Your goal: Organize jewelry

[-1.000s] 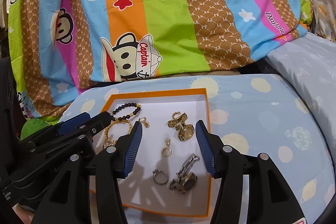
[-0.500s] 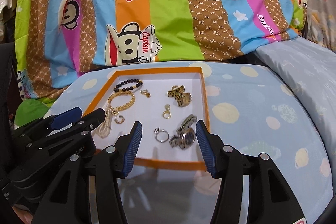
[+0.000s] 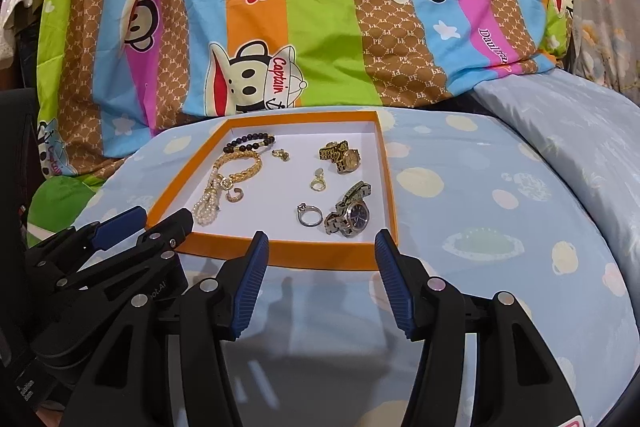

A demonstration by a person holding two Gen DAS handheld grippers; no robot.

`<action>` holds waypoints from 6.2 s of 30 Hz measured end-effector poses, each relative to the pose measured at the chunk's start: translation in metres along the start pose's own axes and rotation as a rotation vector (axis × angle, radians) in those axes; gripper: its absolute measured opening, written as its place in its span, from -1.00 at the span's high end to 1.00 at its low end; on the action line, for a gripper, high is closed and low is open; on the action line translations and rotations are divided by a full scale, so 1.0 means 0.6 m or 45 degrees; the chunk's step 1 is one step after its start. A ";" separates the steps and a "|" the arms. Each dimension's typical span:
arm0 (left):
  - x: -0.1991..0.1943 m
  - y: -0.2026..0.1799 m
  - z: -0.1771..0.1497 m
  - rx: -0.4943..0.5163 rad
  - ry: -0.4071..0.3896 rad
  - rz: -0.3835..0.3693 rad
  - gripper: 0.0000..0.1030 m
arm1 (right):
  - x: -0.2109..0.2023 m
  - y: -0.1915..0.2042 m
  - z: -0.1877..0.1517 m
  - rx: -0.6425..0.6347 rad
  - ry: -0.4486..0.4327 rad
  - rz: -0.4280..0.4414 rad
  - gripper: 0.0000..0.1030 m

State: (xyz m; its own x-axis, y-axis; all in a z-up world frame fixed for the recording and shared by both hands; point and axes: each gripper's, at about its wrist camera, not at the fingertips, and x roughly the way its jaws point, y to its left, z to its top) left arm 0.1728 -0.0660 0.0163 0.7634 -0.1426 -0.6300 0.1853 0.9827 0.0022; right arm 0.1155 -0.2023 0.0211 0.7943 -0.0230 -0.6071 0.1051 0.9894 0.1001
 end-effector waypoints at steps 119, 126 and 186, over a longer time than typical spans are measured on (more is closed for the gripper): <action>-0.004 0.007 -0.005 -0.024 -0.021 0.222 -0.51 | 0.003 -0.006 -0.001 -0.022 0.017 -0.159 -0.28; -0.007 0.013 -0.004 -0.047 -0.023 0.242 -0.68 | 0.002 -0.009 0.000 0.001 0.014 -0.167 -0.38; -0.001 0.024 -0.002 -0.070 0.004 0.214 -0.84 | 0.003 -0.026 0.001 0.067 0.012 -0.184 -0.66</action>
State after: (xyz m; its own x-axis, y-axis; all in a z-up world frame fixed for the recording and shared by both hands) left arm 0.1747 -0.0515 0.0158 0.7787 0.0243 -0.6270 0.0211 0.9977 0.0649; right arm 0.1159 -0.2177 0.0191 0.7628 -0.1629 -0.6258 0.2495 0.9670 0.0524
